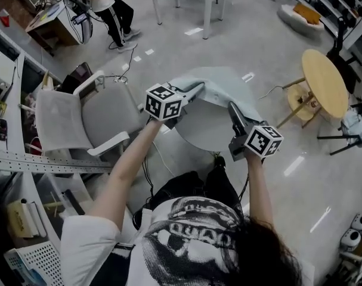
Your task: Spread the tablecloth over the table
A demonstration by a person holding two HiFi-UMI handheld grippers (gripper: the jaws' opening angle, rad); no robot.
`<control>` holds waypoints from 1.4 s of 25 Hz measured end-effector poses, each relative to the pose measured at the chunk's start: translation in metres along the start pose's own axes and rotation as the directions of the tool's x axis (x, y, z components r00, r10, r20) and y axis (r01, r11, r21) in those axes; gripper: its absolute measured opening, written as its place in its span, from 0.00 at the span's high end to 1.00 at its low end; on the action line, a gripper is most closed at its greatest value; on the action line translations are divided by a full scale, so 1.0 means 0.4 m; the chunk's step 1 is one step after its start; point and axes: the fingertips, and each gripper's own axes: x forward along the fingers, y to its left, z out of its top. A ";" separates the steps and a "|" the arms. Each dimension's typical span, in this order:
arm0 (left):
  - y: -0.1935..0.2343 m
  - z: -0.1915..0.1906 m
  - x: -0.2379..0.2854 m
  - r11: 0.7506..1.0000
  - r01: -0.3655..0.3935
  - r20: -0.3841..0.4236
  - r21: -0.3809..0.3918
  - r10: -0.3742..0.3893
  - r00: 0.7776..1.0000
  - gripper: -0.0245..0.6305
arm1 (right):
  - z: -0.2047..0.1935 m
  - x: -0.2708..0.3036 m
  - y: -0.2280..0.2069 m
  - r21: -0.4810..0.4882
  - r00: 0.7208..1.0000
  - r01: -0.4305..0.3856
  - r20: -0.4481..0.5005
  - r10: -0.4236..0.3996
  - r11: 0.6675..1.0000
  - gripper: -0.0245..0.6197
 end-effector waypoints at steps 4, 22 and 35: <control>-0.041 -0.082 -0.015 0.999 -0.004 -0.023 -0.054 0.002 1.000 0.85 | -0.083 -0.049 -0.021 0.096 0.999 0.045 -0.026 -0.043 0.994 0.95; -0.267 -0.438 -0.057 0.835 -0.074 0.001 -0.545 0.089 0.996 0.88 | -0.348 -0.299 -0.112 0.247 0.975 0.122 -0.212 -0.069 0.961 0.95; -0.344 -0.695 -0.072 0.823 -0.302 -0.251 -0.481 0.201 0.947 0.86 | -0.591 -0.397 -0.193 0.391 0.948 0.140 -0.319 -0.009 0.910 0.95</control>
